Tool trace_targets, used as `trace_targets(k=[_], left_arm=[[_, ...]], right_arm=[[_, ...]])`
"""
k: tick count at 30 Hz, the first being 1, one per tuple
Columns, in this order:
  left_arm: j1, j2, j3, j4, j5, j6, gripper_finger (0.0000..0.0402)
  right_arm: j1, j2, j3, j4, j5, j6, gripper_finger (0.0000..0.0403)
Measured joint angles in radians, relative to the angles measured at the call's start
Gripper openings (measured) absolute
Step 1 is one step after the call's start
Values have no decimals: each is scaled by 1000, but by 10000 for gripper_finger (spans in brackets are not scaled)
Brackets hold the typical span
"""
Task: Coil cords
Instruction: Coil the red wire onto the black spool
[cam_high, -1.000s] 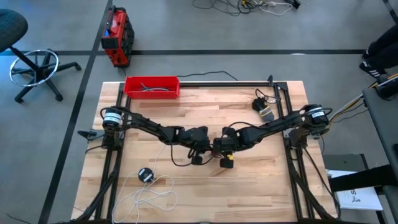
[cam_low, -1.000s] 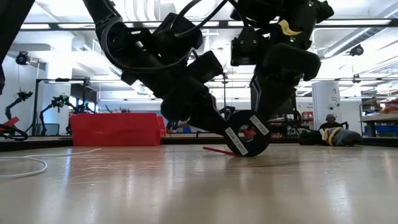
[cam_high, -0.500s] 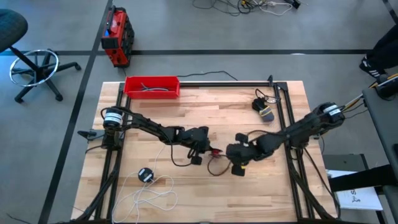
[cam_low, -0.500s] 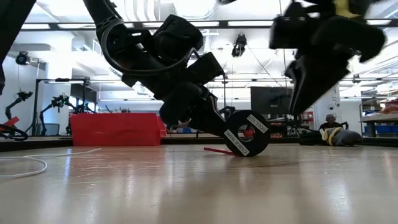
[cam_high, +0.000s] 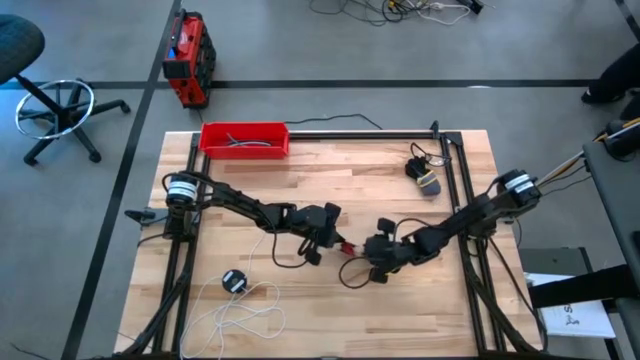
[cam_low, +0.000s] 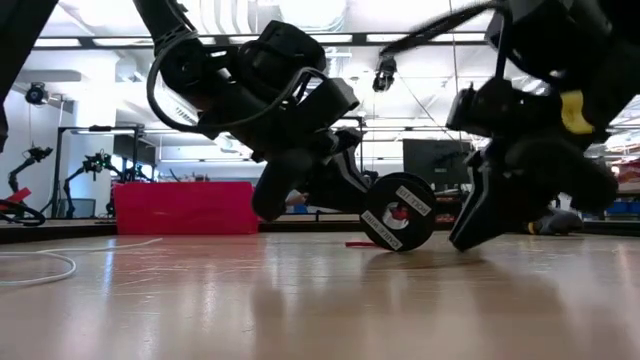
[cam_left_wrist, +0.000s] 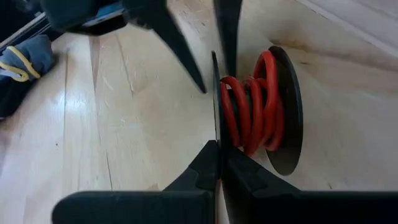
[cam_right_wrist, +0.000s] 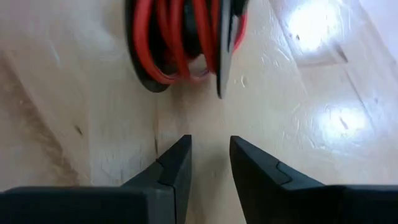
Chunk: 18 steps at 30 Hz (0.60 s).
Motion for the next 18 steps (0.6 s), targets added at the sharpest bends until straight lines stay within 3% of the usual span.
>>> trace_targets(k=[8,14,18], left_arm=[[-12,-1,-2,-7,-31,83,0],[-13,-1,-2,-10,-60,100,0],[-13,-1,-3,-10,-67,110,0]], right_arm=[[0,39,0,102,38,-121,109],[1,39,0,115,-26,-99,85],[-6,43,0,128,2,-61,65]])
